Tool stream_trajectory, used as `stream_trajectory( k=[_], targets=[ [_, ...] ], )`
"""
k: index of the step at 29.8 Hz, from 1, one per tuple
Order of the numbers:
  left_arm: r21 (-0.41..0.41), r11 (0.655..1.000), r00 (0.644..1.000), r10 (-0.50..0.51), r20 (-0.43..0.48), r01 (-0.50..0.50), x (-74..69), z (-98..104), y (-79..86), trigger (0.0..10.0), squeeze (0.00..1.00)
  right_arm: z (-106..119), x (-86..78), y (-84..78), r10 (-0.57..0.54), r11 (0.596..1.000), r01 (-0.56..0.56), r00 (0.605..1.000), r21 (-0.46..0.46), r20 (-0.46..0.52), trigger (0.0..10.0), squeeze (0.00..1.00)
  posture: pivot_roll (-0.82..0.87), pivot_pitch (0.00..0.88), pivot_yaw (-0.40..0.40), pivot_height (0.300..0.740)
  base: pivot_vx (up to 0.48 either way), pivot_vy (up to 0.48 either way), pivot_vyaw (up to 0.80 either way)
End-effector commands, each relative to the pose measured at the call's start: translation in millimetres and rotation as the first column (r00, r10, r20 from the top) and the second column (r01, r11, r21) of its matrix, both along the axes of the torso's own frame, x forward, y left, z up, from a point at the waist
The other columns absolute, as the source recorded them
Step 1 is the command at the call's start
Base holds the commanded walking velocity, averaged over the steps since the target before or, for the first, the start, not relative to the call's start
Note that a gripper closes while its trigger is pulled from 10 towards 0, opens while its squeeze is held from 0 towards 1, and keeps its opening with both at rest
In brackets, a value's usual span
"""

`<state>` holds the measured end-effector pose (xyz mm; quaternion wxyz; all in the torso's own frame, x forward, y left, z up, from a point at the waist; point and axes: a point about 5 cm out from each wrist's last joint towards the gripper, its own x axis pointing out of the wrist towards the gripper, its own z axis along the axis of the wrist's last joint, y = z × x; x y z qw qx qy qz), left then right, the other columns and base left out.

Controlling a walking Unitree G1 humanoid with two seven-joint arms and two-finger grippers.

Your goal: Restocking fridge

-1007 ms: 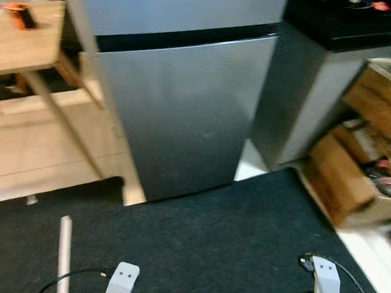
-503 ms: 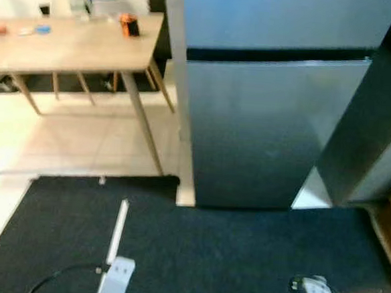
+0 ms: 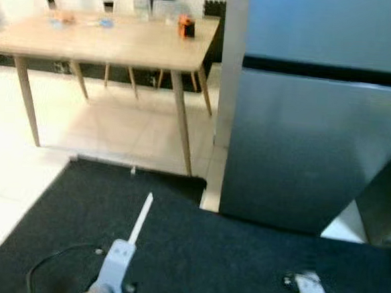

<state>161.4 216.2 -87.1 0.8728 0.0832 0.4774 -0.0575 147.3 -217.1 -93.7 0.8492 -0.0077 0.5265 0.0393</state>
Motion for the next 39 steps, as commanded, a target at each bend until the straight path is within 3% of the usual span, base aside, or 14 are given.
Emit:
stream_trajectory(
  k=[1,6,20,31,39],
  targets=[
    [0.000,1.000,0.998,-0.003,-0.067,0.003,-18.9,-8,0.1,10.0,0.00,-1,-5.7,-3.9,-0.008,1.000,0.008,1.000,-0.011,-0.019,10.0,0.00,0.04,0.000,0.028,0.740,0.000,0.000,0.73],
    [-0.012,1.000,0.996,0.020,-0.084,-0.022,-24.8,-10,-0.8,10.0,0.00,-2,-9.1,-6.0,-0.005,1.000,0.005,1.000,-0.018,-0.029,10.0,0.00,0.04,0.000,0.022,0.740,0.000,0.000,0.73],
    [-0.034,0.999,0.997,0.029,-0.076,-0.031,-19.8,-9,-4.1,10.0,0.00,1,-0.7,-7.9,0.001,1.000,-0.001,1.000,-0.029,-0.009,10.0,0.00,0.02,0.000,0.021,0.740,0.000,0.000,0.73],
    [-0.046,0.998,0.994,0.046,-0.102,-0.051,-25.7,-12,-6.2,10.0,0.00,2,-0.7,-9.7,0.007,0.999,-0.007,1.000,-0.039,-0.002,10.0,0.00,0.00,0.000,0.027,0.740,0.000,0.000,0.73],
    [-0.056,0.996,0.989,0.065,-0.134,-0.073,-34.7,-14,-1.0,10.0,0.00,-1,-8.9,-11.4,0.000,0.997,-0.002,1.000,-0.075,-0.027,10.0,0.00,0.00,0.000,0.030,0.740,0.000,0.000,0.16]
  ],
)
